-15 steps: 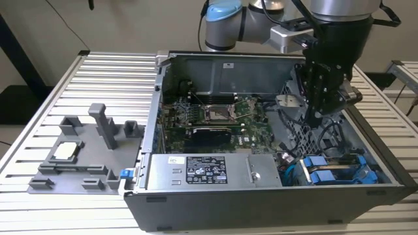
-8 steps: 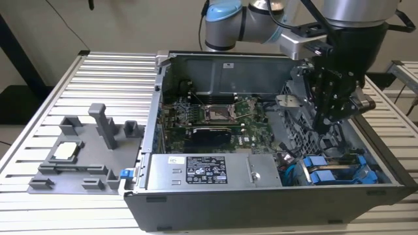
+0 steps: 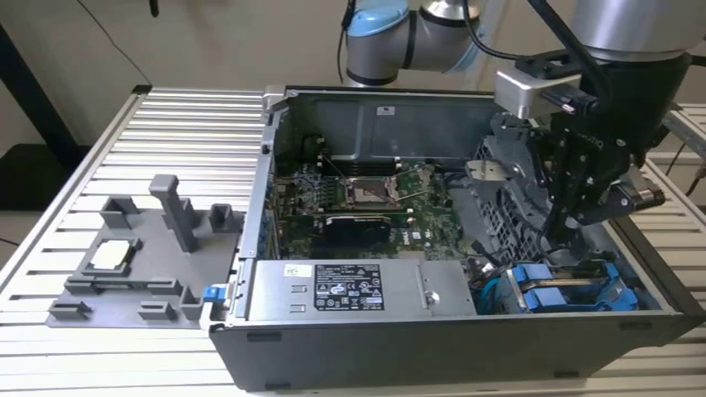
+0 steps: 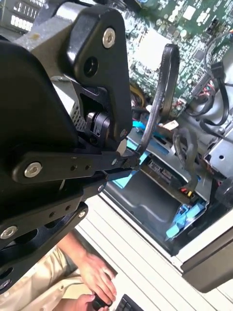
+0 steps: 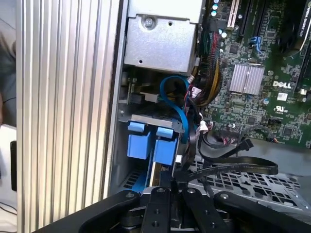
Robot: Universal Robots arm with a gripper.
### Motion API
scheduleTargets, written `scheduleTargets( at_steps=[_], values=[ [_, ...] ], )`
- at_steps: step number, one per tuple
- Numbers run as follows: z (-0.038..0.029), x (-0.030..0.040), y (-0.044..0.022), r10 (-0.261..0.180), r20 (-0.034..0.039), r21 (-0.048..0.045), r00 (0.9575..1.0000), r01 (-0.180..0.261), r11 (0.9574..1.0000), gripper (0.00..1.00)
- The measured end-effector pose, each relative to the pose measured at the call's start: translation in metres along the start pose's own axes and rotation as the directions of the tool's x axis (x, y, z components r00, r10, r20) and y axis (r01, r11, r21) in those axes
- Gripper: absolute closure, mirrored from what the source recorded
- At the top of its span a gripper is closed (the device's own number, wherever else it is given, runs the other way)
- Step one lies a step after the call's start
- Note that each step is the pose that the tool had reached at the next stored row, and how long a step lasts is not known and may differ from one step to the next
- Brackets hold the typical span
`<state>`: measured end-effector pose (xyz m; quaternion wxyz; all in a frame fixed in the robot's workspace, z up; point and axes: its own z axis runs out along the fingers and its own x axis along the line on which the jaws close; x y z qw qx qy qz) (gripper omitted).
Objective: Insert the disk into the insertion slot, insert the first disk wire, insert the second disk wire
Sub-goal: 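Insert the second disk wire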
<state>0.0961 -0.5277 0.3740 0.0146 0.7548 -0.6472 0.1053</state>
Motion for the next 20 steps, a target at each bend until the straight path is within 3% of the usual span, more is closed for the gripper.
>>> scheduleTargets(
  at_steps=[9,13,14,17,20],
  values=[
    [0.0055,0.0271,-0.0039,-0.001,0.0009,-0.0034,1.0000,0.001,1.0000,0.85],
    [0.0057,0.0286,-0.0039,0.000,0.0013,-0.0039,1.0000,0.000,1.0000,0.85],
    [0.0059,0.0287,-0.0039,0.001,0.0123,-0.0023,0.9999,-0.001,1.0000,0.85],
    [0.0059,0.0290,-0.0039,0.009,0.0666,0.0053,0.9977,-0.009,0.9999,0.85],
    [0.0061,0.0295,-0.0037,0.016,0.1200,0.0123,0.9926,-0.017,0.9998,0.85]
  ],
)
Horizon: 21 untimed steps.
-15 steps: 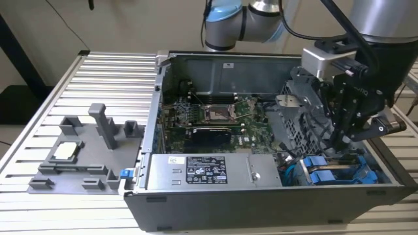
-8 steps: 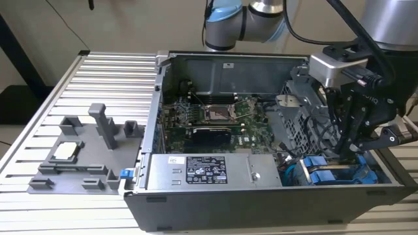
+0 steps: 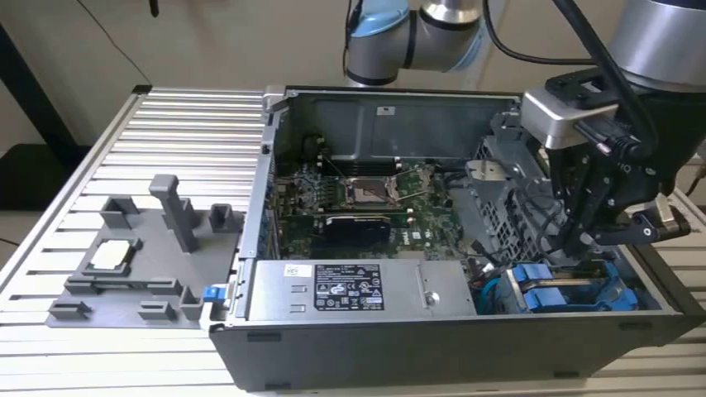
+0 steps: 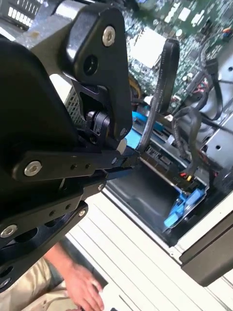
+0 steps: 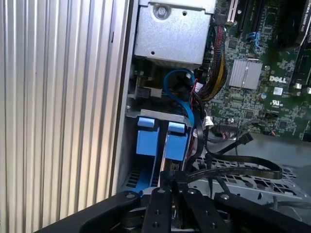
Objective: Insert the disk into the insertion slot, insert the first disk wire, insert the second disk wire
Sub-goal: 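Insert the second disk wire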
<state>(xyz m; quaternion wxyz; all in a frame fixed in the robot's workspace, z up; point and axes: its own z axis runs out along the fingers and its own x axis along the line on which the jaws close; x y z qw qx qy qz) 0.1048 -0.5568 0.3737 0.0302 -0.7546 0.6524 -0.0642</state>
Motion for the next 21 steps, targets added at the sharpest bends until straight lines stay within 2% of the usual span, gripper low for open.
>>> scheduleTargets(
  at_steps=[2,5,6,7,8,14,16,19,21],
  values=[
    [0.0000,0.0007,0.0000,0.005,0.0347,0.0049,0.9994,-0.005,1.0000,0.85],
    [0.0001,0.0027,0.0002,0.012,0.0880,0.0120,0.9961,-0.013,0.9998,0.85],
    [0.0002,0.0045,0.0003,0.013,0.0999,0.0136,0.9949,-0.015,0.9998,0.85],
    [0.0004,0.0067,0.0003,0.014,0.1053,0.0131,0.9943,-0.015,0.9998,0.85],
    [0.0005,0.0089,-0.0001,0.014,0.1075,0.0090,0.9941,-0.015,0.9998,0.85],
    [0.0020,0.0194,-0.0060,0.018,0.1153,-0.0428,0.9932,-0.013,0.9990,0.85],
    [0.0025,0.0228,-0.0086,0.019,0.1174,-0.0571,0.9929,-0.013,0.9983,0.85],
    [0.0036,0.0278,-0.0137,0.021,0.1212,-0.0742,0.9924,-0.012,0.9972,0.85],
    [0.0047,0.0308,-0.0175,0.022,0.1248,-0.0815,0.9919,-0.012,0.9966,0.85]
  ],
)
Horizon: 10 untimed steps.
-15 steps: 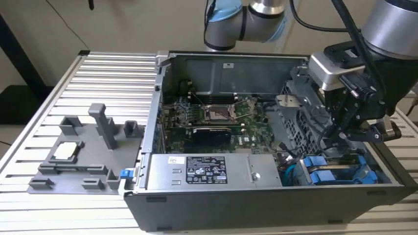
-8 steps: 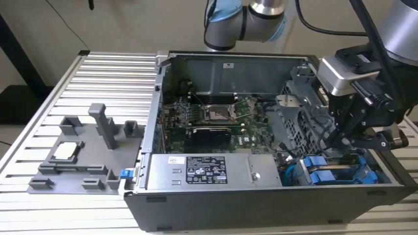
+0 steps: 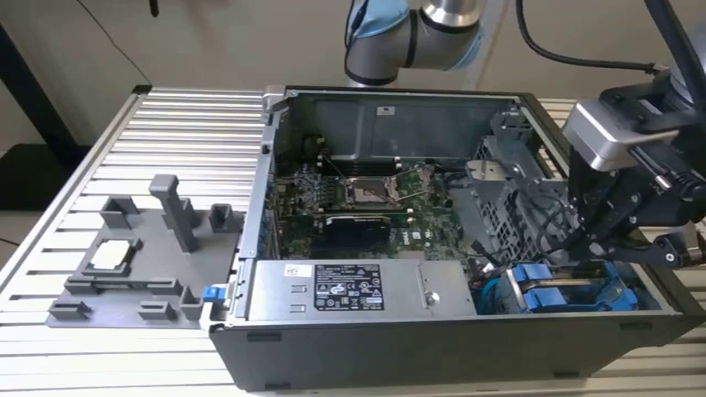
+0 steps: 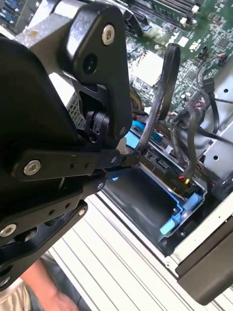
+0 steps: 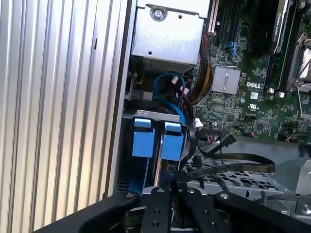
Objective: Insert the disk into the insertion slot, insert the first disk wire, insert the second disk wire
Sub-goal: 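Insert the second disk wire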
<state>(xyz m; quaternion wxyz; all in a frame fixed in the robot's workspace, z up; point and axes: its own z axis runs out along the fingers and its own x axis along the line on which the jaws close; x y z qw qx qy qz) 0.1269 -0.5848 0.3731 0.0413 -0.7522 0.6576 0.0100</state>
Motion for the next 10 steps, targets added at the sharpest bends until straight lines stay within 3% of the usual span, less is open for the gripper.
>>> scheduleTargets(
  at_steps=[4,6,10],
  values=[
    [0.0007,0.0057,-0.0065,0.001,0.0071,-0.0109,1.0000,-0.001,0.9999,0.85],
    [0.0015,0.0068,-0.0074,0.003,0.0136,-0.0109,0.9999,-0.003,0.9999,0.85],
    [0.0037,0.0070,-0.0074,0.022,0.0426,-0.0059,0.9988,-0.022,0.9997,0.85]
  ],
)
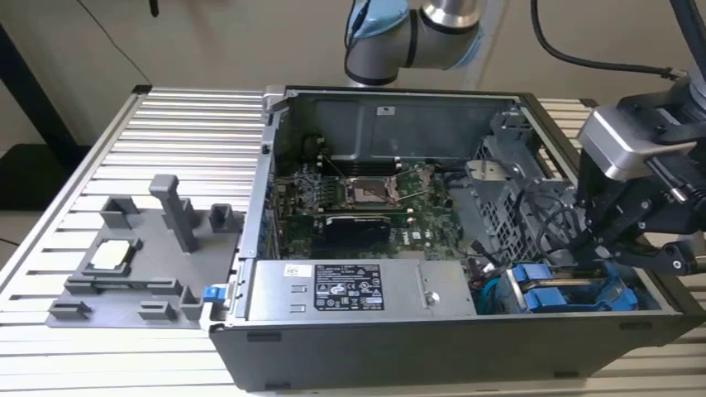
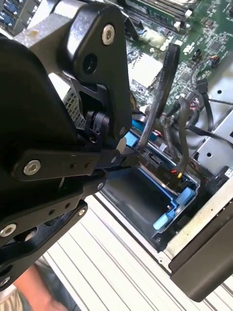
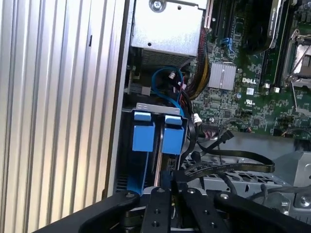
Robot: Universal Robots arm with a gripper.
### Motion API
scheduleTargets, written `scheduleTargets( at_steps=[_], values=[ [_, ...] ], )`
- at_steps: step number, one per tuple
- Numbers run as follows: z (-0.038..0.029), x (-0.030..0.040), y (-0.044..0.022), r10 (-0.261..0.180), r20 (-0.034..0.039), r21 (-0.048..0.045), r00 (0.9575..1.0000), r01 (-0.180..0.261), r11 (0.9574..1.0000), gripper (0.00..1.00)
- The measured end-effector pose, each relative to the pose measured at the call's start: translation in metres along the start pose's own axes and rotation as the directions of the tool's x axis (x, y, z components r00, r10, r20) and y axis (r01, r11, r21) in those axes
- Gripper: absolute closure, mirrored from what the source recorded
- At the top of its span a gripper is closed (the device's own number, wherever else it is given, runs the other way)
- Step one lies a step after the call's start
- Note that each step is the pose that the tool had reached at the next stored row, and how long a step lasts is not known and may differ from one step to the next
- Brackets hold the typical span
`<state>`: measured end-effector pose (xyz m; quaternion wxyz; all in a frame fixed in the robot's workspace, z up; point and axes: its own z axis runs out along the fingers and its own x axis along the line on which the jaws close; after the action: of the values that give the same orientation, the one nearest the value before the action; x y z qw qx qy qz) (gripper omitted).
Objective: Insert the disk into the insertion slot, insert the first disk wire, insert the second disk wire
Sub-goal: 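Insert the second disk wire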
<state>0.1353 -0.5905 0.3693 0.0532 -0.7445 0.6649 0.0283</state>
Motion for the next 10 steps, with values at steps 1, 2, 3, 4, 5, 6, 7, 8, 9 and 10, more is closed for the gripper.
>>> scheduleTargets(
  at_steps=[1,2,3,4,5,6,7,8,9,10],
  values=[
    [0.0009,0.0002,0.0001,0.004,0.0024,0.0007,1.0000,-0.004,1.0000,0.85],
    [0.0019,0.0006,0.0001,0.007,0.0034,0.0012,1.0000,-0.007,1.0000,0.85],
    [0.0030,0.0009,-0.0001,0.010,0.0040,0.0016,0.9999,-0.010,1.0000,0.85],
    [0.0043,0.0013,-0.0003,0.012,0.0052,0.0019,0.9999,-0.012,0.9999,0.85],
    [0.0055,0.0017,-0.0005,0.014,0.0083,0.0025,0.9999,-0.014,0.9999,0.85],
    [0.0067,0.0020,-0.0005,0.017,0.0121,0.0032,0.9998,-0.017,0.9998,0.85],
    [0.0078,0.0022,-0.0006,0.021,0.0160,0.0040,0.9997,-0.021,0.9998,0.85],
    [0.0087,0.0023,-0.0006,0.025,0.0192,0.0048,0.9995,-0.025,0.9997,0.85],
    [0.0097,0.0024,-0.0007,0.030,0.0225,0.0056,0.9993,-0.030,0.9995,0.85],
    [0.0107,0.0025,-0.0007,0.035,0.0265,0.0066,0.9990,-0.035,0.9993,0.85]
  ],
)
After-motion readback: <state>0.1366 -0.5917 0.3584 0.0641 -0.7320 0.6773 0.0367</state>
